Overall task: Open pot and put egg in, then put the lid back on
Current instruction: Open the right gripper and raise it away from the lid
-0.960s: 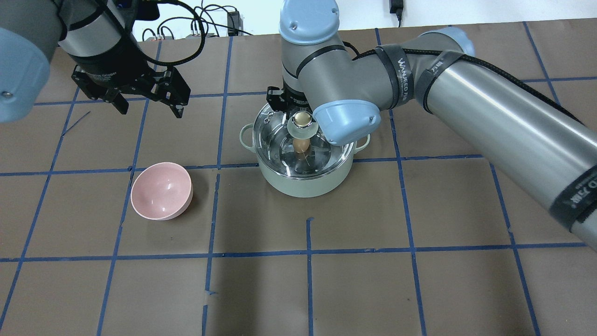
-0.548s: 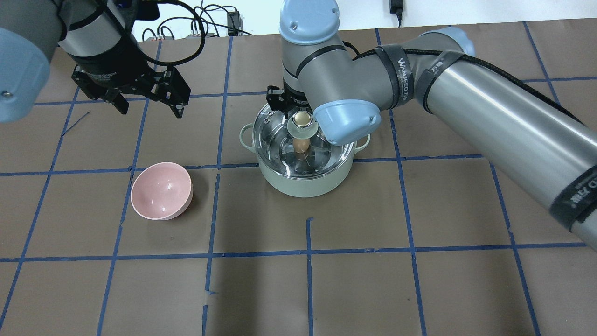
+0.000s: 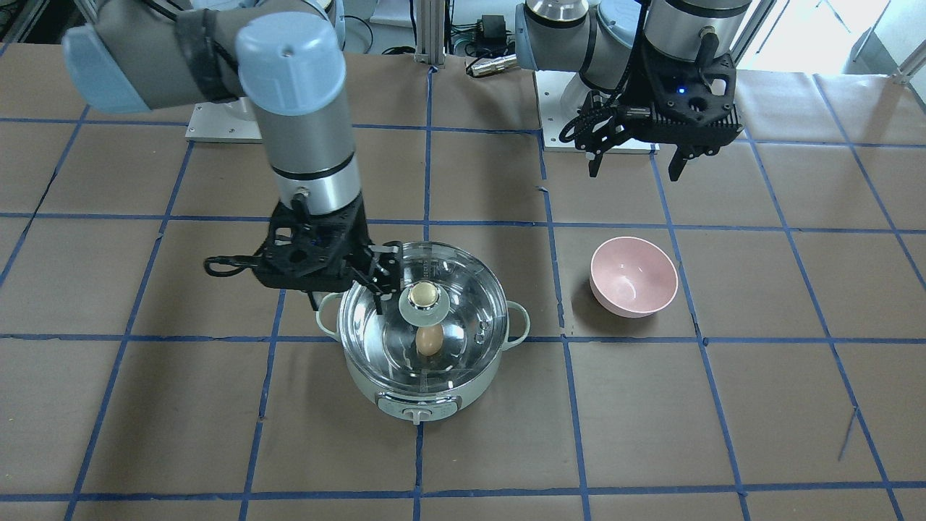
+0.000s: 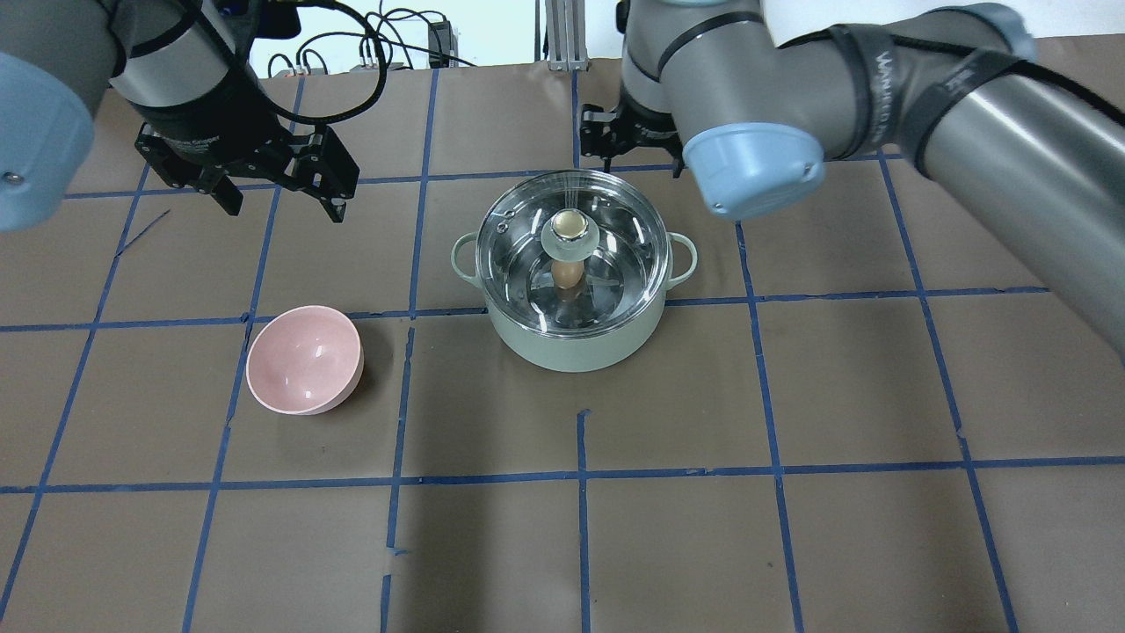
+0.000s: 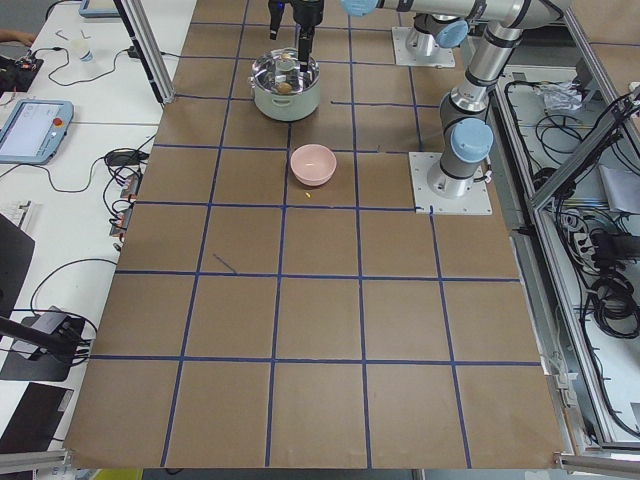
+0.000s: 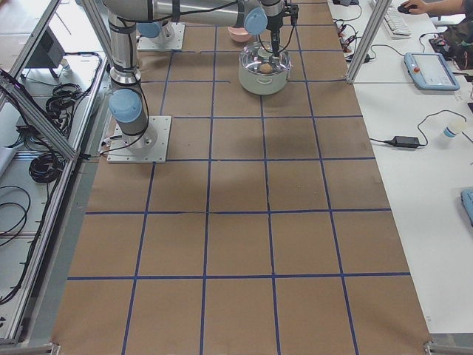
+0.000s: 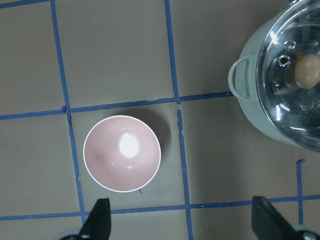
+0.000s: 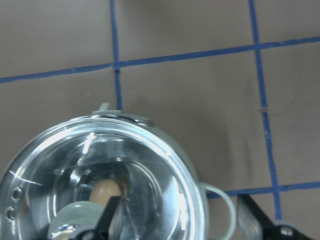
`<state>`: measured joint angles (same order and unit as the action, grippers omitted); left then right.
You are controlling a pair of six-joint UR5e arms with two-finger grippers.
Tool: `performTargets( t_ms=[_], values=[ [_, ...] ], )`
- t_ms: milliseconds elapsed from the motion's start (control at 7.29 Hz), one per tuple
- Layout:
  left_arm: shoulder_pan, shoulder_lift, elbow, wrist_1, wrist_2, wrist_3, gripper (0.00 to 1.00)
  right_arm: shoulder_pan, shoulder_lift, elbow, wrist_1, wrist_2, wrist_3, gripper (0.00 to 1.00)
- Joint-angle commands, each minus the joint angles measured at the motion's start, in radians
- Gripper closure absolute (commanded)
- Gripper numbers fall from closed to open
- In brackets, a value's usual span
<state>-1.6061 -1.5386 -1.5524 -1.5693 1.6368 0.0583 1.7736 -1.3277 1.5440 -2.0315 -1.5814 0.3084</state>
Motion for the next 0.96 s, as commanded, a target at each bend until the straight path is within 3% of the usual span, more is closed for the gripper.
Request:
performTargets(
  t_ms=[0, 274, 823],
  values=[
    [0.000, 0.000, 0.000, 0.000, 0.000, 0.000, 0.00, -0.158, -0.085, 0.002, 0.130, 0.003, -0.136, 0.00],
    [0.000, 0.000, 0.000, 0.000, 0.000, 0.002, 0.00, -0.191, -0.111, 0.002, 0.210, 0.004, -0.144, 0.00],
    [-0.006, 0.008, 0.002, -0.003, -0.005, 0.002, 0.00, -0.189, -0.113, 0.002, 0.243, 0.003, -0.158, 0.00]
  ],
)
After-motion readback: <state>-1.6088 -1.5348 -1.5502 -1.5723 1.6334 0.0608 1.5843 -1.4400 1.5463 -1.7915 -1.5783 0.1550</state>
